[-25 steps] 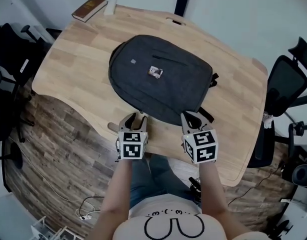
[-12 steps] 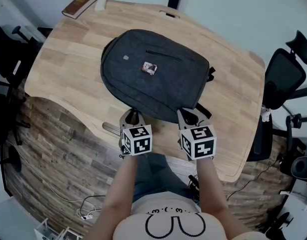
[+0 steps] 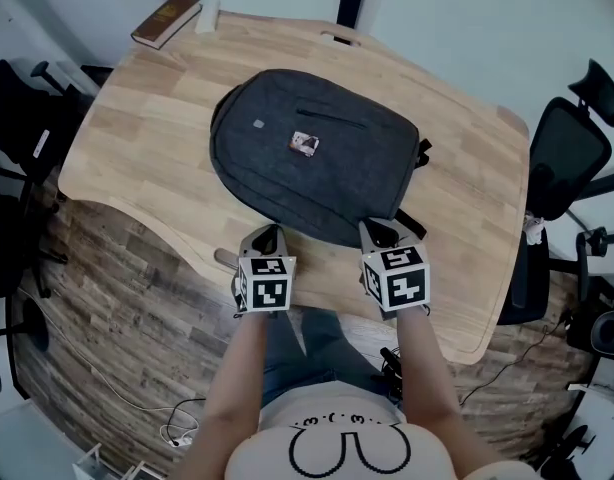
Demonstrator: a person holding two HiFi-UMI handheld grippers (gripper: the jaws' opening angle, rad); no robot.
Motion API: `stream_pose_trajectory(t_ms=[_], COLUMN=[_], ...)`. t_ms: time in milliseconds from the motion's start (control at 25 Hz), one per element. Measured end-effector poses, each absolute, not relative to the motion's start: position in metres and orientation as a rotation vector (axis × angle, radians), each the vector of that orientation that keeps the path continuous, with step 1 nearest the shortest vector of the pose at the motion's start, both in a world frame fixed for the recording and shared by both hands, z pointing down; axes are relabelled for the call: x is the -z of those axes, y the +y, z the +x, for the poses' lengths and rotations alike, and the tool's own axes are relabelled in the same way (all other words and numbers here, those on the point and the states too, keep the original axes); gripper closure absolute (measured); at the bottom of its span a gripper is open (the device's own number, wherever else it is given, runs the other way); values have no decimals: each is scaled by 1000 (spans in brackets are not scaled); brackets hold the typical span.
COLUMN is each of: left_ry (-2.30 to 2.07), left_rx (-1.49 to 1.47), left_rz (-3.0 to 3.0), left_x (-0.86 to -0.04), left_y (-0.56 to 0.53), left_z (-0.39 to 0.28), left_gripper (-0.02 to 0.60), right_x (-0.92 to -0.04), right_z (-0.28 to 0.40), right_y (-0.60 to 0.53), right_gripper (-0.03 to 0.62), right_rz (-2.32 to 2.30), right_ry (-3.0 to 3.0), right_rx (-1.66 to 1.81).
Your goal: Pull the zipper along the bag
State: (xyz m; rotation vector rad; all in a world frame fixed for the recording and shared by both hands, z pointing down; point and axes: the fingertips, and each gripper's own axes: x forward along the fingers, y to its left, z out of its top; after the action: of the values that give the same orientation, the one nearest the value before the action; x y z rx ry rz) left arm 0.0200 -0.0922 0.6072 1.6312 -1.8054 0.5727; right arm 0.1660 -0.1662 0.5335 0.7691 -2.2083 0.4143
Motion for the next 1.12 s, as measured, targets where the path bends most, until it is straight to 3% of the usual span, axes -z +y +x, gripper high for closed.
stream_pose_trajectory(t_ms=[520, 1120], left_ry=[-1643, -1527], left_rx=[-650, -707], left_rz=[1777, 1887], left_x=[-607, -609], left_y=[-84, -94], left_z=[-7, -93], left_gripper=[561, 561], right_x=[-537, -540], right_z=[167, 172], right_y=[-169, -170], right_gripper=[542, 542], right_rz=[879, 1141], right_ry=[-2039, -1829], right_rx=[-342, -228])
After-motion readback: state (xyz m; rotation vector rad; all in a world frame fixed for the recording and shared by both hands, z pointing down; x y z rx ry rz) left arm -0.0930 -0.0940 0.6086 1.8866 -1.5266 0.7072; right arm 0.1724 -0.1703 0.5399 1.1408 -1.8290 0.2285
